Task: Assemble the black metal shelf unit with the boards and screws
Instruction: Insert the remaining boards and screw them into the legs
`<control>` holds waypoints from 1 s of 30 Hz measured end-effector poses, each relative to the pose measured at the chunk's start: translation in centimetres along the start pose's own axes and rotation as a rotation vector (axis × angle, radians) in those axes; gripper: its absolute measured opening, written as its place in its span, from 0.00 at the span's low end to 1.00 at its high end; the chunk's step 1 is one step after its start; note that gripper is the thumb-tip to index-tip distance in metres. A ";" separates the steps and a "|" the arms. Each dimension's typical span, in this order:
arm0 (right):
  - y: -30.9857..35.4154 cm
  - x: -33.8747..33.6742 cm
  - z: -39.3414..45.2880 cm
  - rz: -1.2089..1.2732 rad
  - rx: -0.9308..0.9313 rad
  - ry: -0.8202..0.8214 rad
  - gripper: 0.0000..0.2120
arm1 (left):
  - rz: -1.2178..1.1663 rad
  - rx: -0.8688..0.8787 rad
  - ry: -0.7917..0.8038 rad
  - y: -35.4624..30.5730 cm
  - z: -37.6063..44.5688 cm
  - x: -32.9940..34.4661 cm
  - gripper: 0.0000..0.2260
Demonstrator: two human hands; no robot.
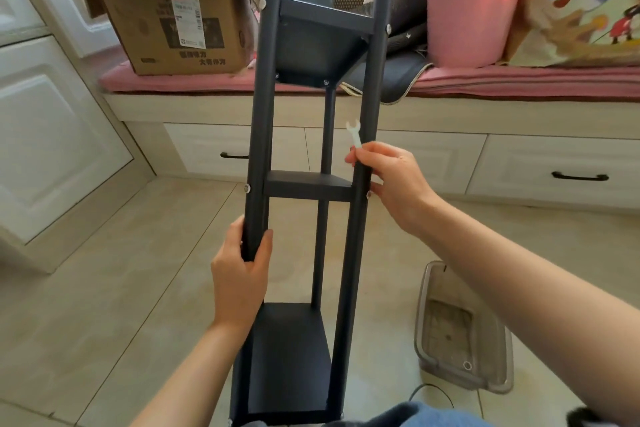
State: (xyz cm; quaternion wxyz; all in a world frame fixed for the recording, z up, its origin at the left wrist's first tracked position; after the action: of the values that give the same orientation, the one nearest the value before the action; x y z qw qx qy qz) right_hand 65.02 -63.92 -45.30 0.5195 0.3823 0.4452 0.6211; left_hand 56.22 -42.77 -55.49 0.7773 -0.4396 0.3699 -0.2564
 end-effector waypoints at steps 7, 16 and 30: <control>0.2 0.3 1.7 0.180 -0.004 -0.074 0.11 | 0.001 -0.001 -0.018 1.1 0.7 0.6 0.14; 0.6 3.4 1.7 0.188 -0.042 -0.135 0.13 | 0.096 -0.135 0.027 4.0 3.0 1.4 0.04; 0.8 4.6 1.8 0.217 0.015 -0.213 0.10 | -0.115 -0.151 0.434 -0.8 -3.0 4.5 0.08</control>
State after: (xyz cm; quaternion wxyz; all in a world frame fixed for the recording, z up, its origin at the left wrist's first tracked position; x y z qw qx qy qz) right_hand 65.67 -59.17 -43.95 0.4907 0.4957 0.3484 0.6262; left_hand 56.48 -47.90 -57.39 0.6284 -0.4516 0.5209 -0.3604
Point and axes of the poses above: each hand's wrist, its own z-axis towards the middle knuckle, its own x-axis out of the palm, y = z × x, the point moved 1 cm from there along z, towards the middle knuckle, and after that the axes turned 13 degrees about -x, right-handed, at the moved point
